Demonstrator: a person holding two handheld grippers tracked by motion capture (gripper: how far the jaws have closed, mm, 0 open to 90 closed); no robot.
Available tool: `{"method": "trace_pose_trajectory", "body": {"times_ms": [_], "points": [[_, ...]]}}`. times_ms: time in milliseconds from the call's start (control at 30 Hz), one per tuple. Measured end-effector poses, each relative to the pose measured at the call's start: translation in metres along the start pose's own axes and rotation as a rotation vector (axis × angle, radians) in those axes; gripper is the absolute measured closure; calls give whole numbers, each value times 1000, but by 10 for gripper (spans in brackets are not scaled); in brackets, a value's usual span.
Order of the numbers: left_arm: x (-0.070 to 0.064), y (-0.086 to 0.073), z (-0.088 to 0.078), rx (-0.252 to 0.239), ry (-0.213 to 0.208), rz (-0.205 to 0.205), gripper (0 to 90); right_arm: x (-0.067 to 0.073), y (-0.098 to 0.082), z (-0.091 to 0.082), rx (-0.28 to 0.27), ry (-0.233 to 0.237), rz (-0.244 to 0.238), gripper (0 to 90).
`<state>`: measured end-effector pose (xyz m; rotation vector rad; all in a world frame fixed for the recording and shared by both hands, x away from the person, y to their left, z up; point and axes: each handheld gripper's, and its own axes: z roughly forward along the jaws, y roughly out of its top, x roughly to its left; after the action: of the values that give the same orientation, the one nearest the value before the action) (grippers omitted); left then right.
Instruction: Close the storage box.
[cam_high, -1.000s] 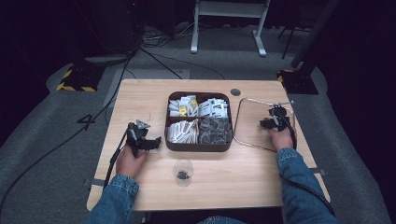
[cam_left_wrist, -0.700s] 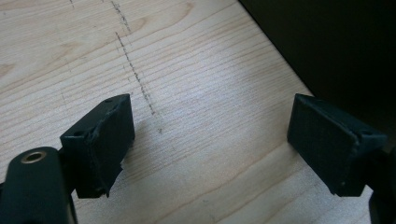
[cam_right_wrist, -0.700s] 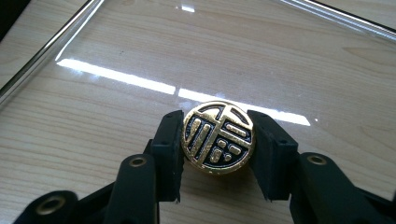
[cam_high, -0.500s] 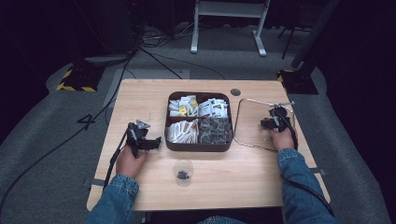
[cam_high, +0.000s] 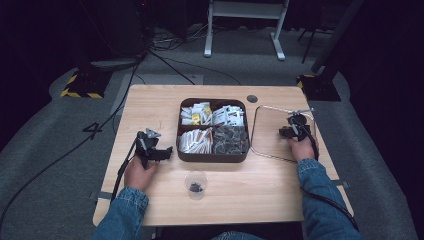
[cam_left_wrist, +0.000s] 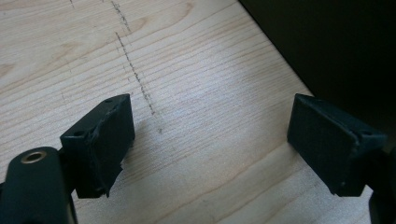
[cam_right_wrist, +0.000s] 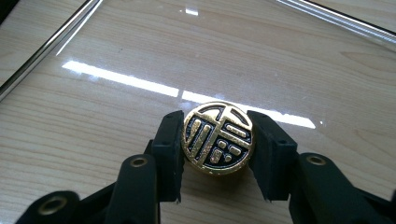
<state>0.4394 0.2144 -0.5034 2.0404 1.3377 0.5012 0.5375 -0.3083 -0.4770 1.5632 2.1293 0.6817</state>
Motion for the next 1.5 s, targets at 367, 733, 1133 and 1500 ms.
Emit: {"method": "trace_pose_trajectory", "body": {"times_ms": [367, 733, 1133, 1500], "points": [[0, 0, 0, 0, 0, 0, 153, 1, 3, -12, -39, 3, -9, 580], [0, 1, 0, 3, -1, 2, 153, 1, 9, -39, -80, 51, 13, 579], [0, 1, 1, 4, 0, 3, 153, 13, 20, -70, -137, 81, 3, 579], [0, 0, 0, 3, -1, 3, 153, 39, 31, -94, -177, 111, -31, 579]]}}
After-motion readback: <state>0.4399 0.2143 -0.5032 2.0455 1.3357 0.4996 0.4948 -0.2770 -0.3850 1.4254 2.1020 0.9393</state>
